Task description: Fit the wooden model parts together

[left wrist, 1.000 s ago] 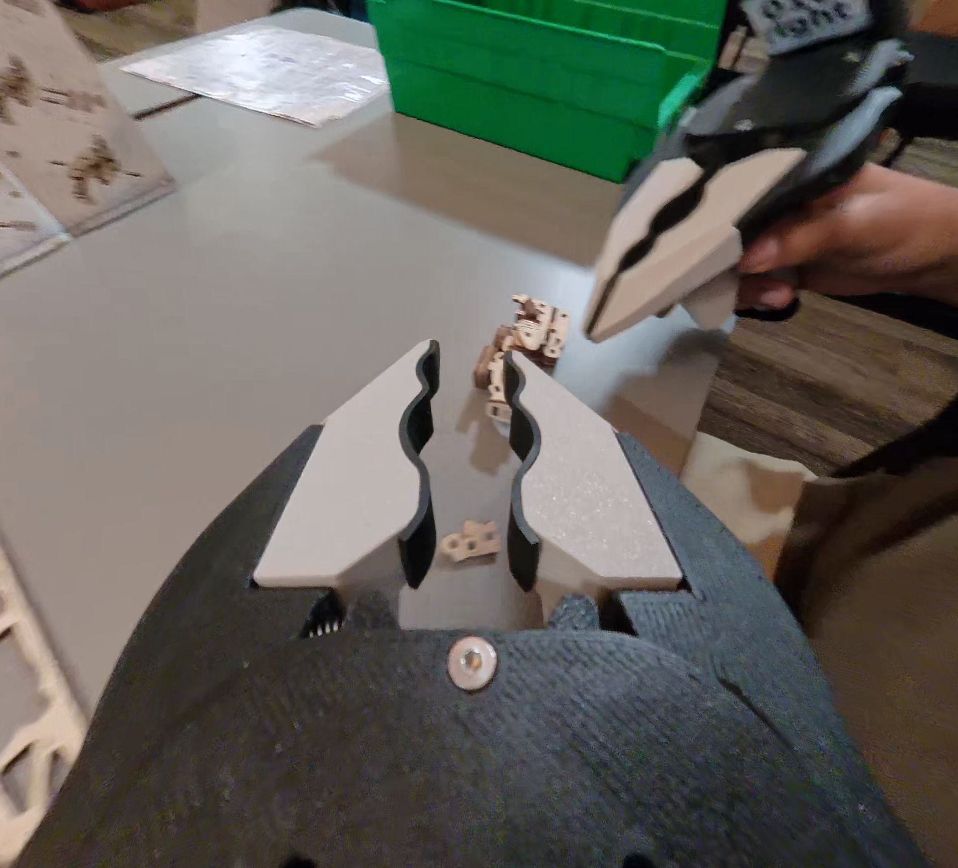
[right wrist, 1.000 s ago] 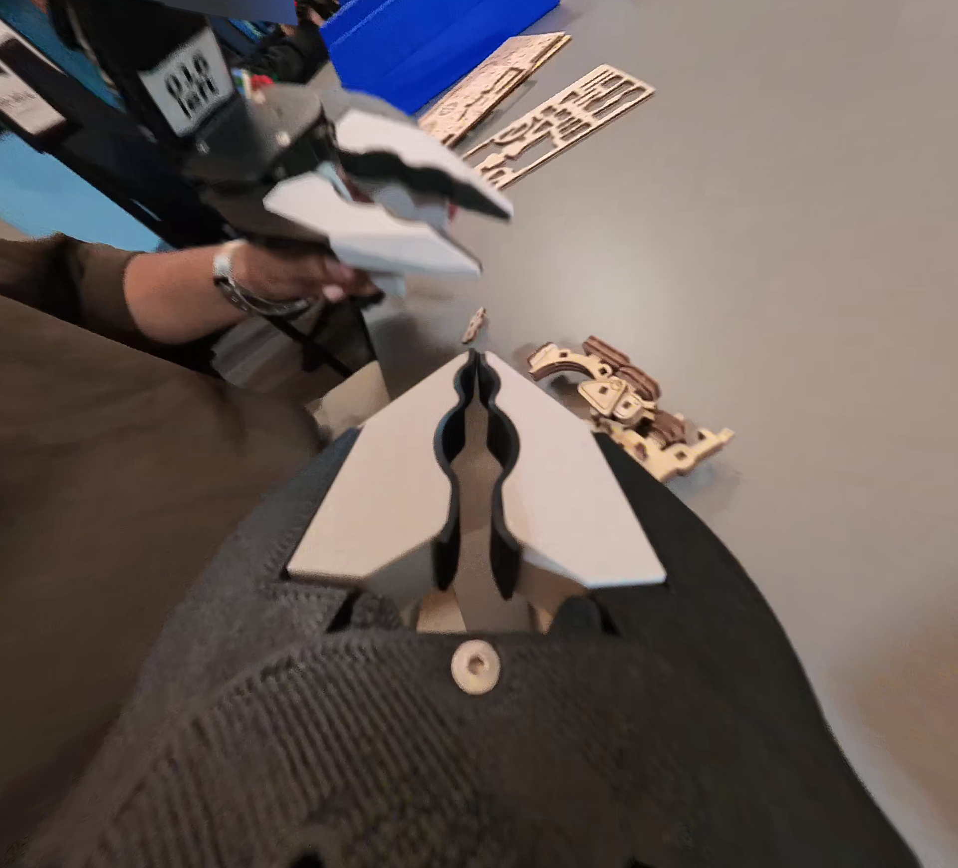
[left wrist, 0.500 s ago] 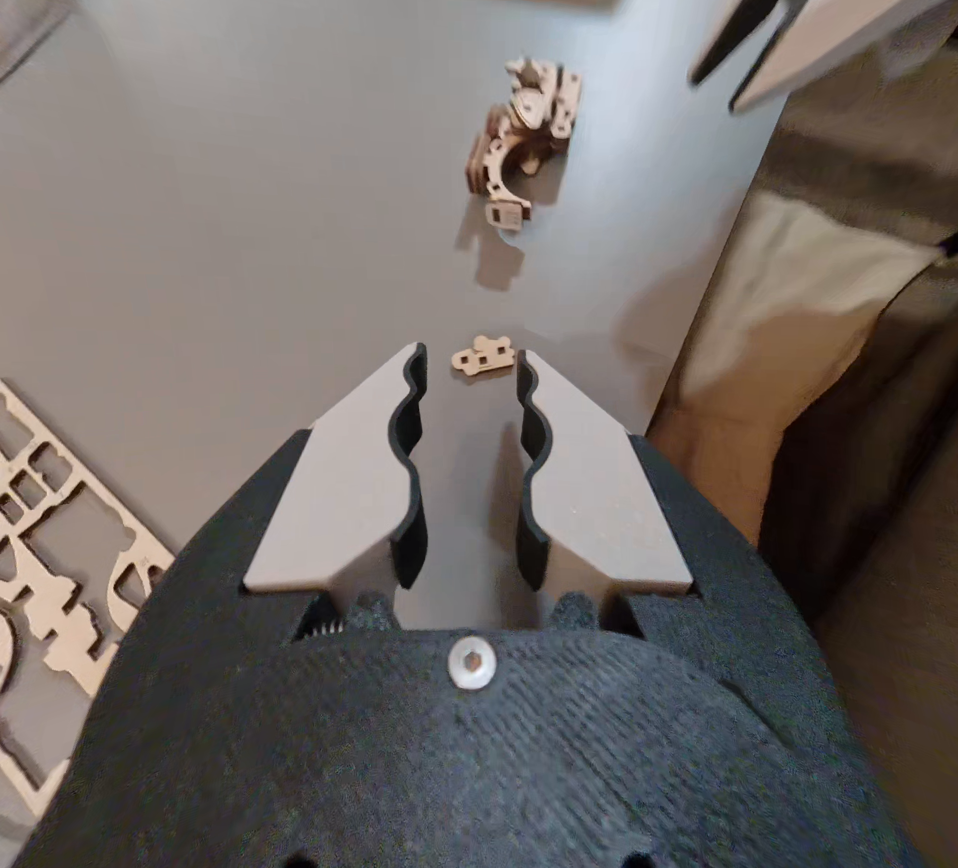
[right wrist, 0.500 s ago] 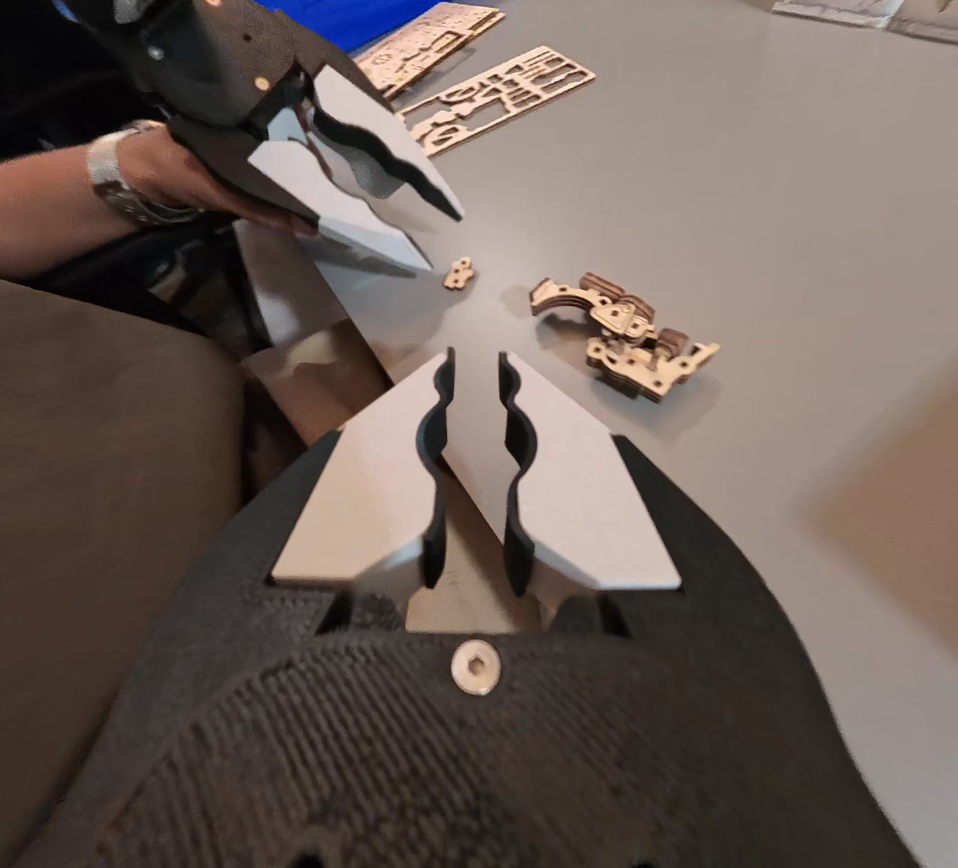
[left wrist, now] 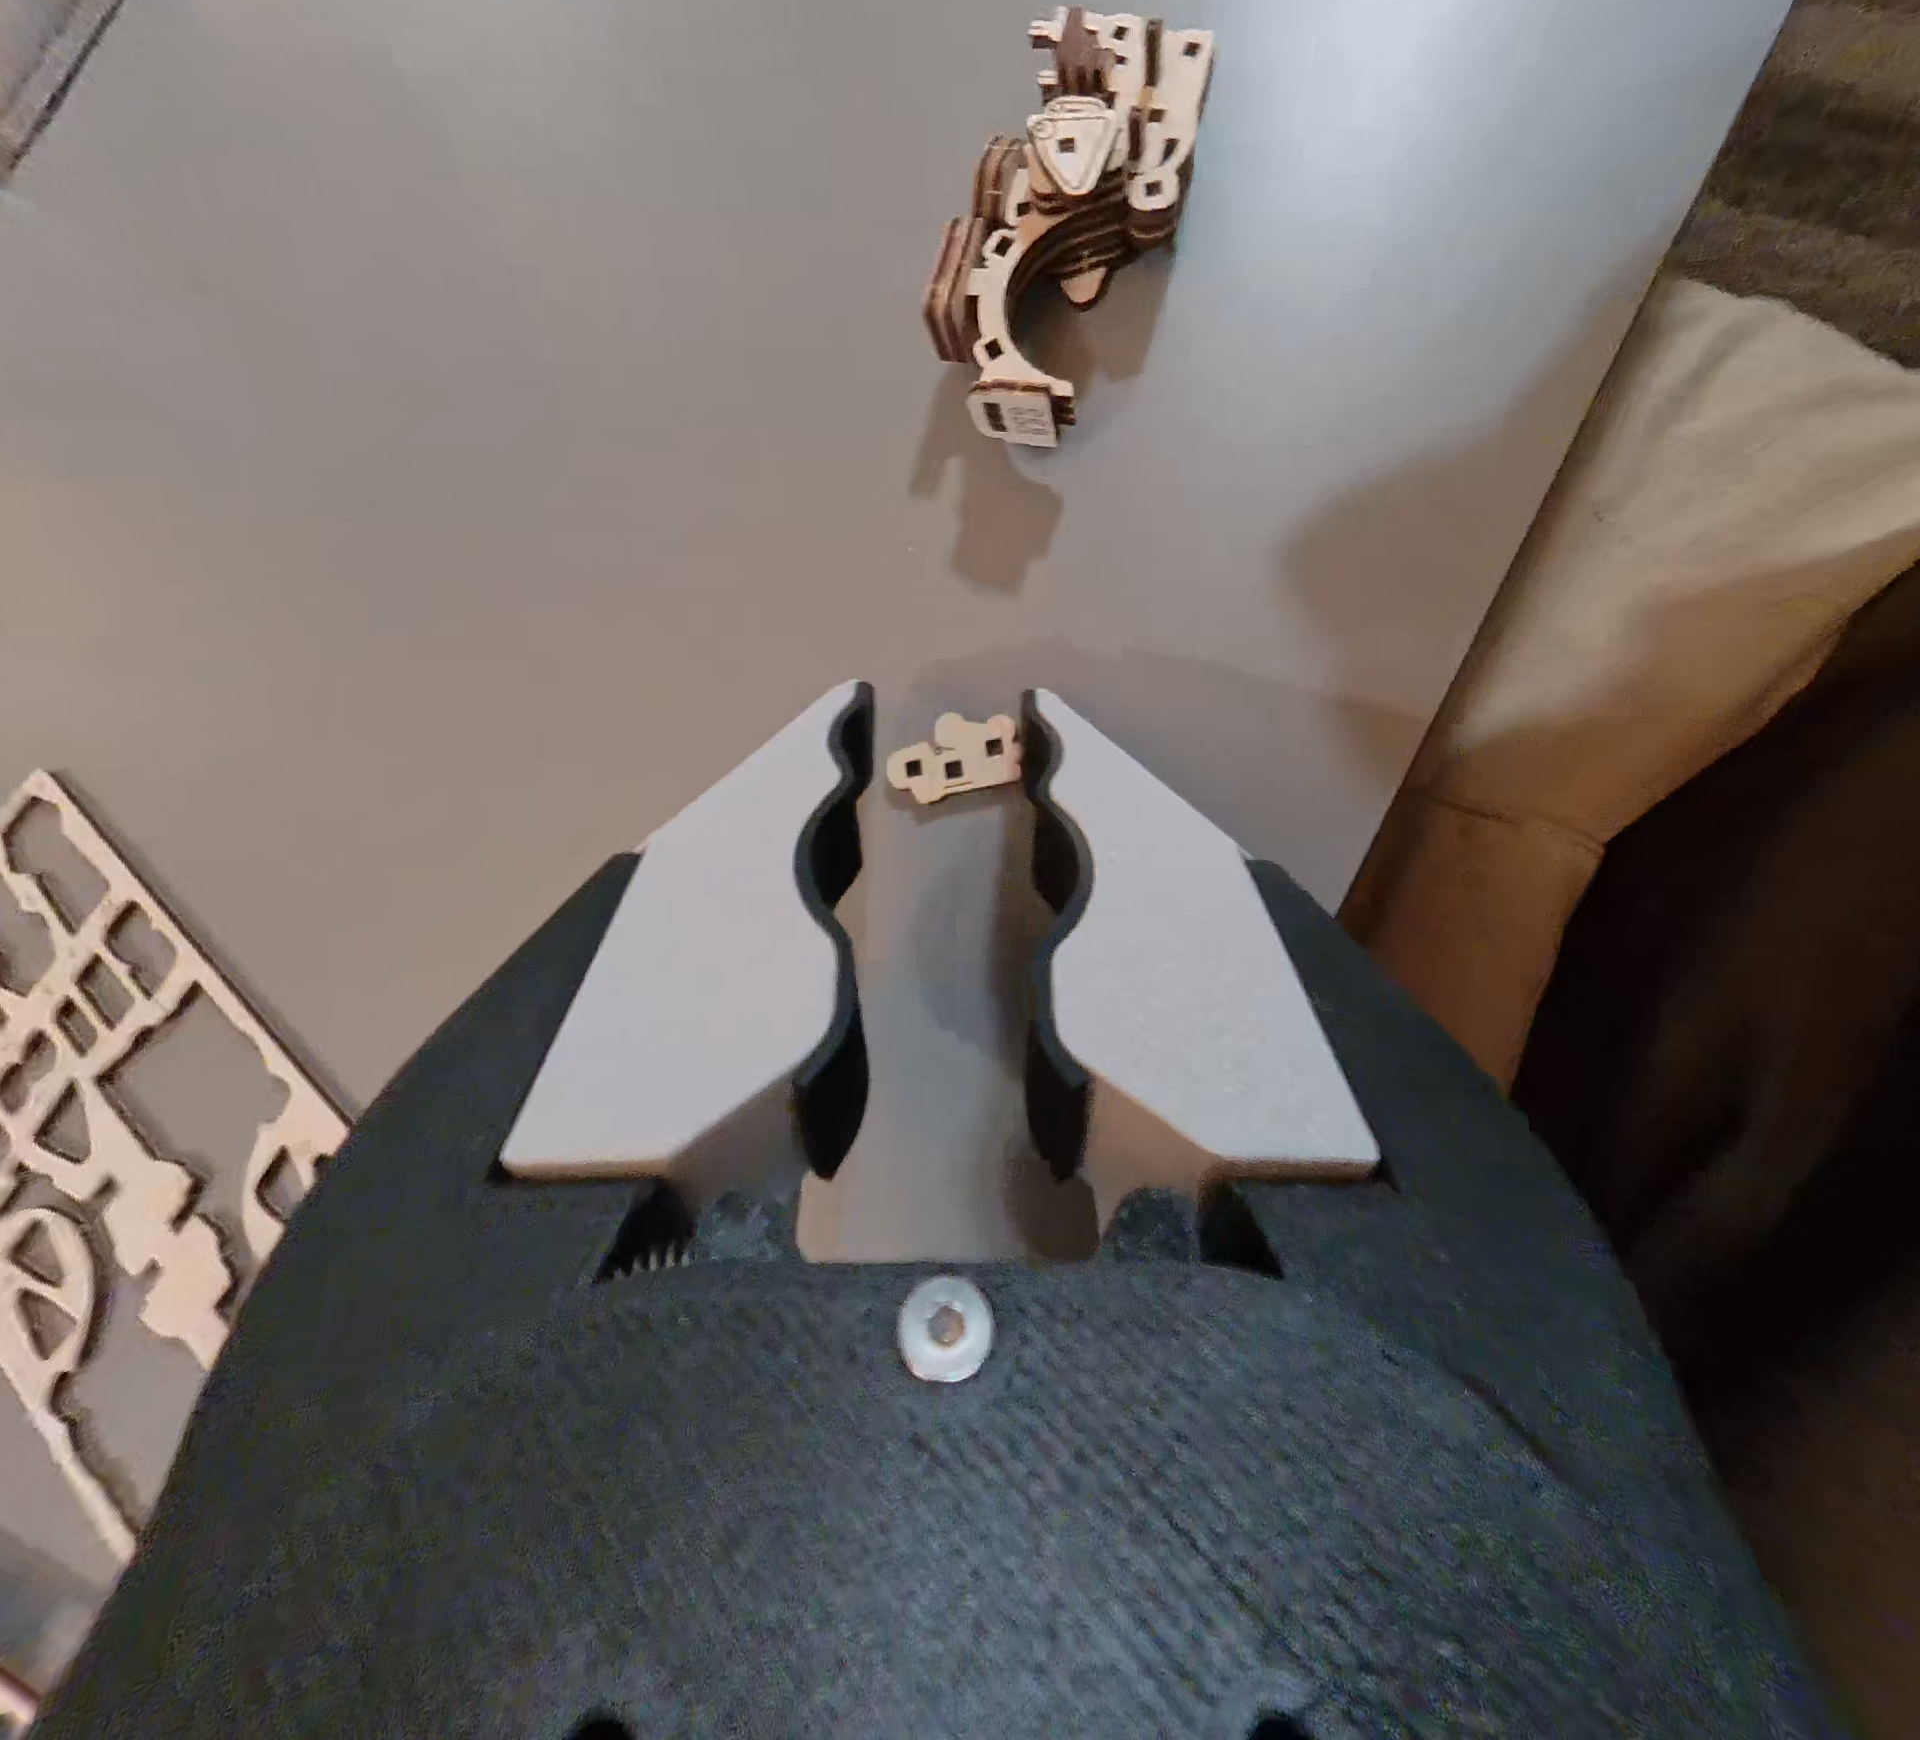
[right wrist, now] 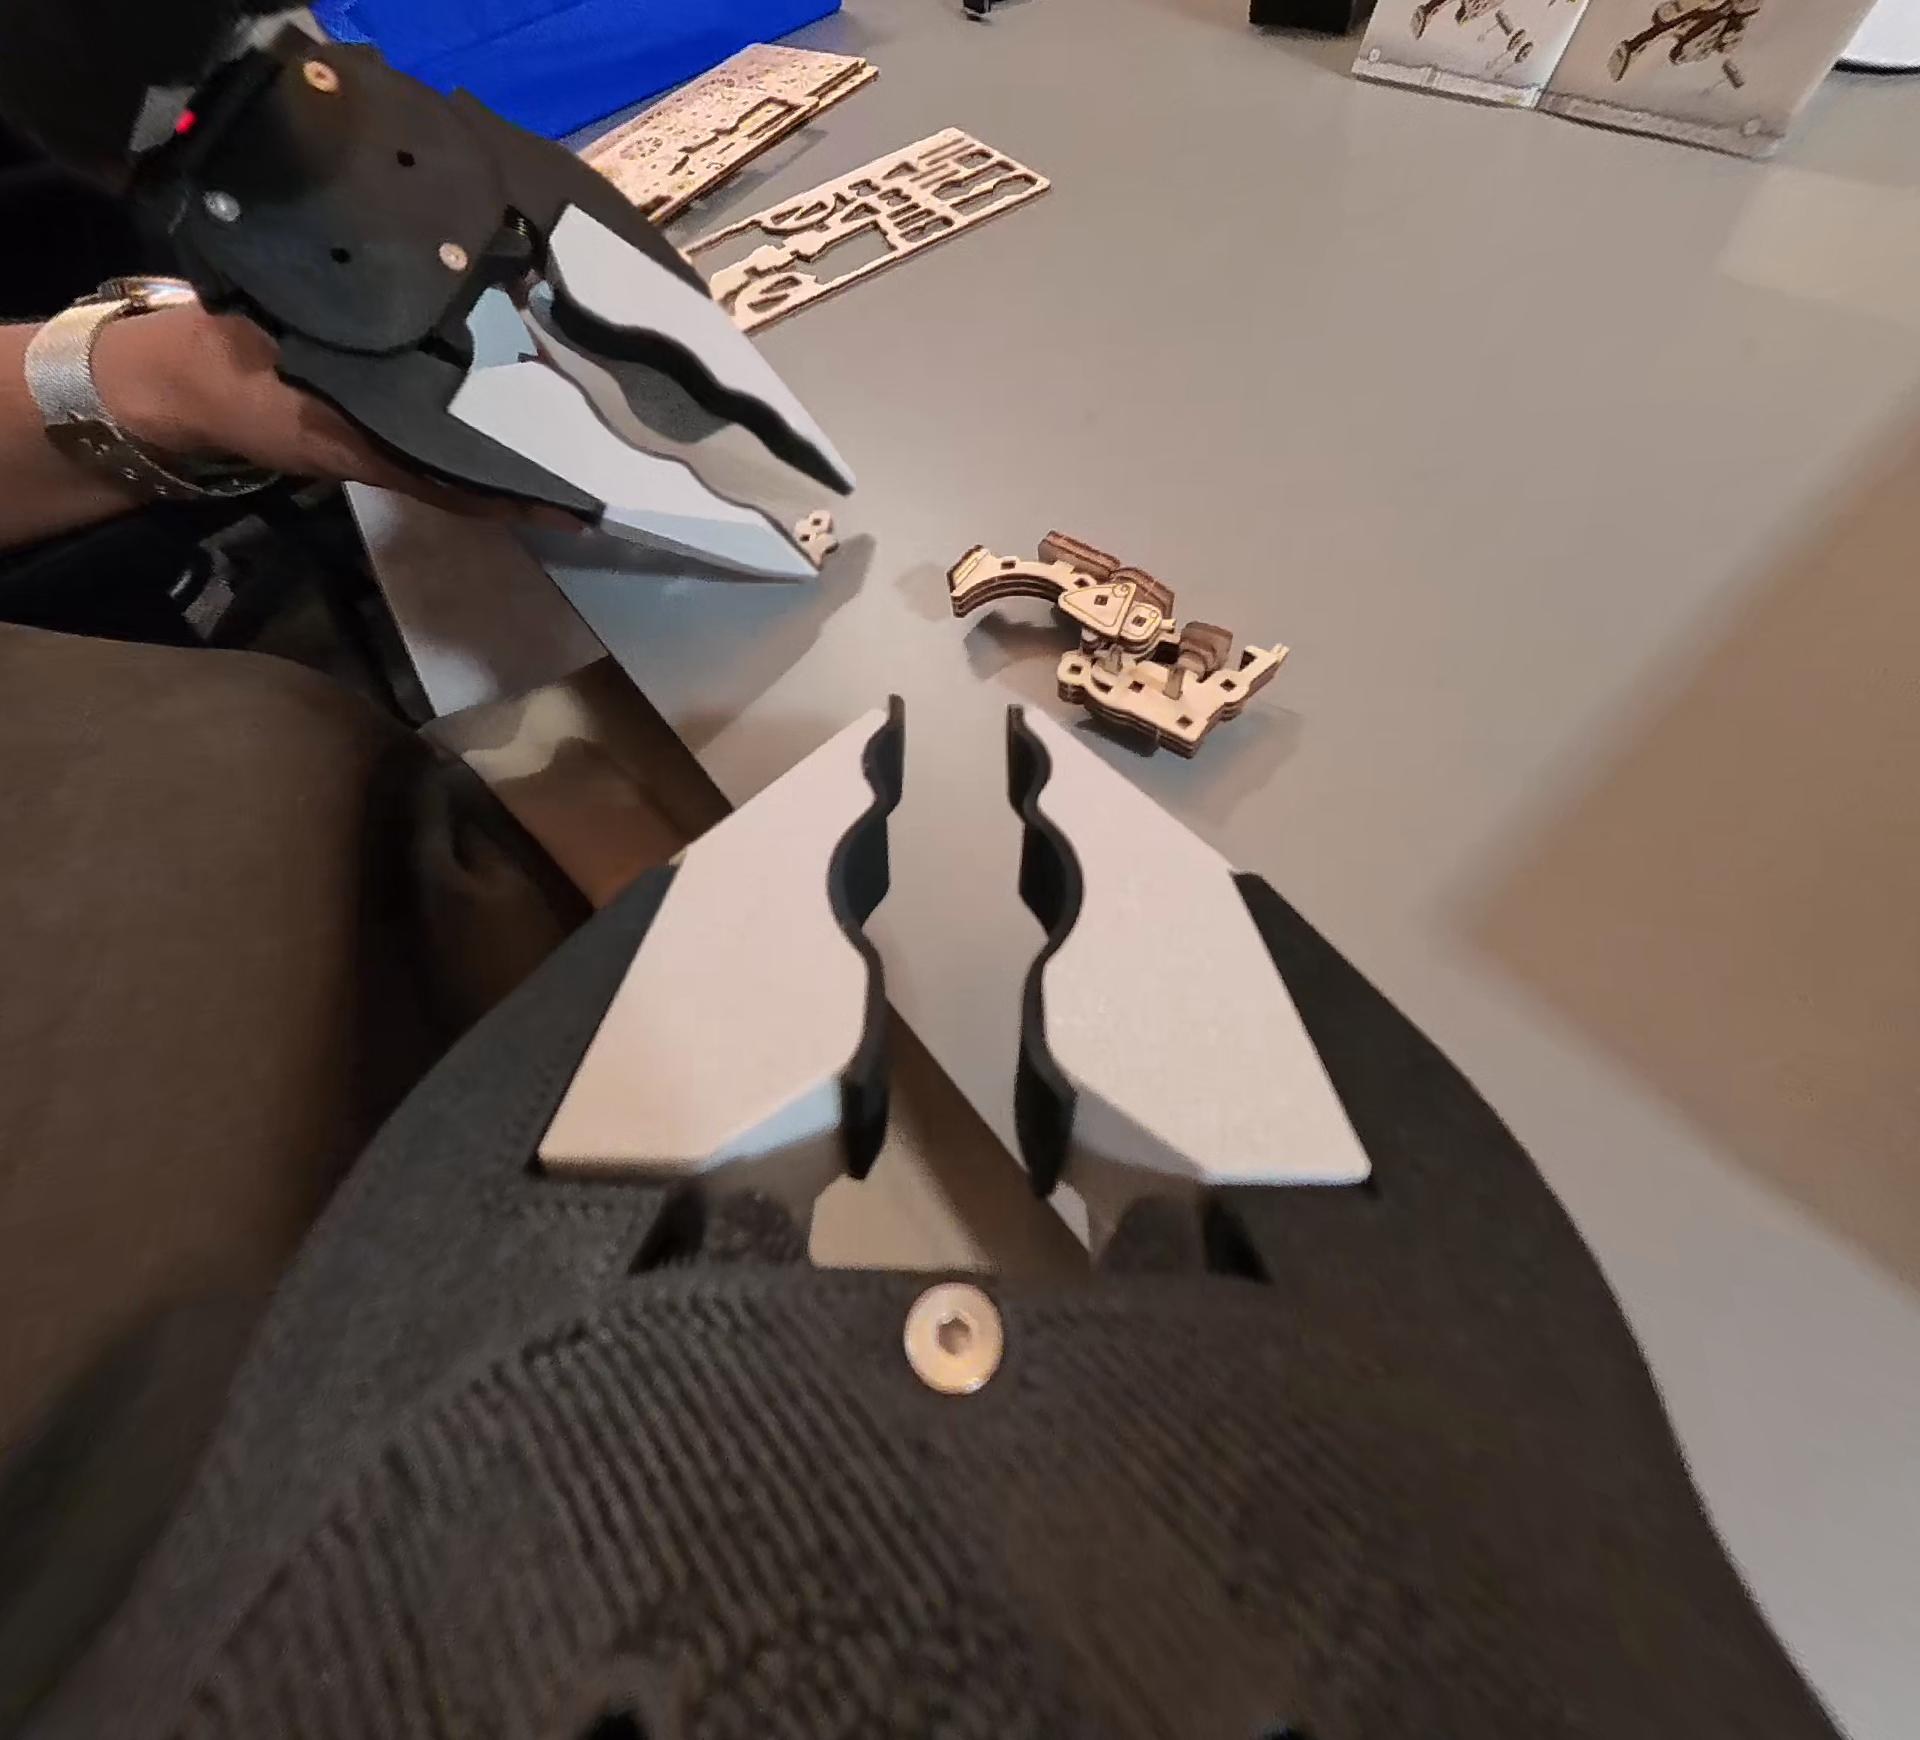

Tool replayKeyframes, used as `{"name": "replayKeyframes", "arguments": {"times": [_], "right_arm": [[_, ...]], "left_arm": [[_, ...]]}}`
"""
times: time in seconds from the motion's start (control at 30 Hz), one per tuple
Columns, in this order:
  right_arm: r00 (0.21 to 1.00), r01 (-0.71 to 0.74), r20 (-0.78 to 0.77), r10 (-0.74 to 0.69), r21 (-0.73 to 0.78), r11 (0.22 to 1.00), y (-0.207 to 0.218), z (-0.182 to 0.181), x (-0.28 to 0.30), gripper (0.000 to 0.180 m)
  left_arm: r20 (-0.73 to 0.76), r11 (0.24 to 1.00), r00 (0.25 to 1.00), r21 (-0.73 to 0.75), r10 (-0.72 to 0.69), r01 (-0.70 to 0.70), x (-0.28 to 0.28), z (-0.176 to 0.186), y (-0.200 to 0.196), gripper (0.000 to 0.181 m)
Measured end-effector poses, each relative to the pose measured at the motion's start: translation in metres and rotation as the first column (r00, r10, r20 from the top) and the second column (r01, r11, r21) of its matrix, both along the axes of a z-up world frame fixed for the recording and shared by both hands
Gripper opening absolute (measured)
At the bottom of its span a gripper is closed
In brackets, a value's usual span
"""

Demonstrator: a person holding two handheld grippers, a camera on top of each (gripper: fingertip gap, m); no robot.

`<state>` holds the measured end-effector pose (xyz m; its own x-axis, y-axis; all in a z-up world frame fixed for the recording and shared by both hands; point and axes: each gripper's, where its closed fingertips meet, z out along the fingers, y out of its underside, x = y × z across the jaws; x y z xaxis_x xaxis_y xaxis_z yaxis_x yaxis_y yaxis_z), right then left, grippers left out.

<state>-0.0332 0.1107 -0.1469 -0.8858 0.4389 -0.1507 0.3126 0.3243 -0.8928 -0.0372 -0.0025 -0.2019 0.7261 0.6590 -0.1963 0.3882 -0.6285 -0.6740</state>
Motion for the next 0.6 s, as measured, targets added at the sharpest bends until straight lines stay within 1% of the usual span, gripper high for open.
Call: {"name": "replayKeyframes", "arguments": {"times": [0.03, 0.1, 0.13, 0.2, 0.27, 0.3, 0.33, 0.47, 0.6], "right_arm": [[1.0, 0.0, -0.005, 0.0, 0.002, 1.0, 0.0, 0.0, -0.001, 0.018], [1.0, -0.007, -0.007, 0.007, 0.003, 1.0, -0.002, 0.0, -0.004, 0.018], [1.0, -0.011, -0.005, 0.011, 0.002, 1.0, -0.003, 0.0, -0.004, 0.018], [1.0, -0.023, -0.002, 0.023, -0.003, 1.0, -0.006, 0.0, -0.006, 0.018], [1.0, -0.031, -0.004, 0.031, -0.008, 0.999, -0.008, 0.001, -0.007, 0.018], [0.999, -0.034, -0.007, 0.034, -0.009, 0.999, -0.009, 0.002, -0.008, 0.018], [0.999, -0.036, -0.01, 0.036, -0.009, 0.999, -0.009, 0.002, -0.009, 0.018], [0.999, -0.04, -0.023, 0.039, -0.015, 0.999, -0.01, 0.005, -0.013, 0.018], [0.998, -0.038, -0.056, 0.037, -0.009, 0.999, -0.011, 0.007, -0.02, 0.018]], "left_arm": [[0.027, 0.999, 0.999, 0.032, 0.017, -0.018, 0.0, 0.0, -0.001, 0.036], [0.092, 0.992, 0.994, 0.104, 0.056, -0.065, 0.002, -0.001, -0.003, 0.05], [0.13, 0.987, 0.989, 0.134, 0.073, -0.09, 0.004, -0.002, -0.003, 0.052], [0.18, 0.976, 0.978, 0.17, 0.105, -0.136, 0.006, -0.006, -0.001, 0.052], [0.168, 0.975, 0.98, 0.174, 0.107, -0.136, 0.006, -0.006, 0.001, 0.046], [0.163, 0.977, 0.982, 0.176, 0.094, -0.123, 0.008, -0.005, 0.004, 0.035], [0.157, 0.977, 0.984, 0.185, 0.081, -0.11, 0.009, -0.004, 0.007, 0.014], [0.074, 0.978, 0.993, 0.18, 0.096, -0.108, 0.006, 0.006, 0.003, 0.012], [0.022, 0.947, 0.992, 0.296, 0.121, -0.122, 0.001, 0.027, -0.005, 0.013]]}}
